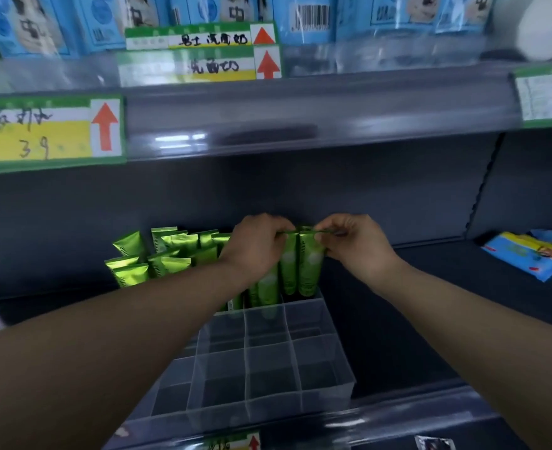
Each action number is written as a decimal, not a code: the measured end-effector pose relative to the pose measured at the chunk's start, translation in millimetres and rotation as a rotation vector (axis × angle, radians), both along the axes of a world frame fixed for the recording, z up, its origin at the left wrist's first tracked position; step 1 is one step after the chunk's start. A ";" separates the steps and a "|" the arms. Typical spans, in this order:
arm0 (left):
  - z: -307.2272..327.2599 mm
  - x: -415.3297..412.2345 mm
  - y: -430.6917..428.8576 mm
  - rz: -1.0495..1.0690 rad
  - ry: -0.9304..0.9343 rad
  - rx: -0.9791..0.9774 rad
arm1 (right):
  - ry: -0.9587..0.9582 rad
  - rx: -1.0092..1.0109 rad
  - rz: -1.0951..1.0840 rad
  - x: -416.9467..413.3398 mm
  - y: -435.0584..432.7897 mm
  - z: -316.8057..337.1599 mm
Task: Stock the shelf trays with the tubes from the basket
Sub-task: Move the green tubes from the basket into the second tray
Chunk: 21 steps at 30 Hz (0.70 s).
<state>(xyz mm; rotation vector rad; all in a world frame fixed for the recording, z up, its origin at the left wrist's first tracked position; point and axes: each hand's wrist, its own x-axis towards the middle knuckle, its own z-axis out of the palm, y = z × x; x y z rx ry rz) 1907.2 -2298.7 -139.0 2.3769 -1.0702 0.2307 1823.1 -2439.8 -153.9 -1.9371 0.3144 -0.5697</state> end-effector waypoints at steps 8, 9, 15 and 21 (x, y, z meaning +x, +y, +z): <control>-10.4 -0.4 -5.8 -0.006 0.011 0.013 | 0.026 -0.025 0.009 9.3 0.6 -15.7; -10.2 0.2 -6.9 -0.001 0.010 0.015 | 0.030 -0.031 0.004 10.3 0.7 -17.4; -10.7 0.9 -10.0 0.027 0.023 0.063 | 0.051 -0.050 -0.016 13.1 2.9 -26.9; -7.1 -4.4 -9.5 0.016 0.047 0.082 | 0.059 -0.166 -0.053 9.5 4.3 -24.2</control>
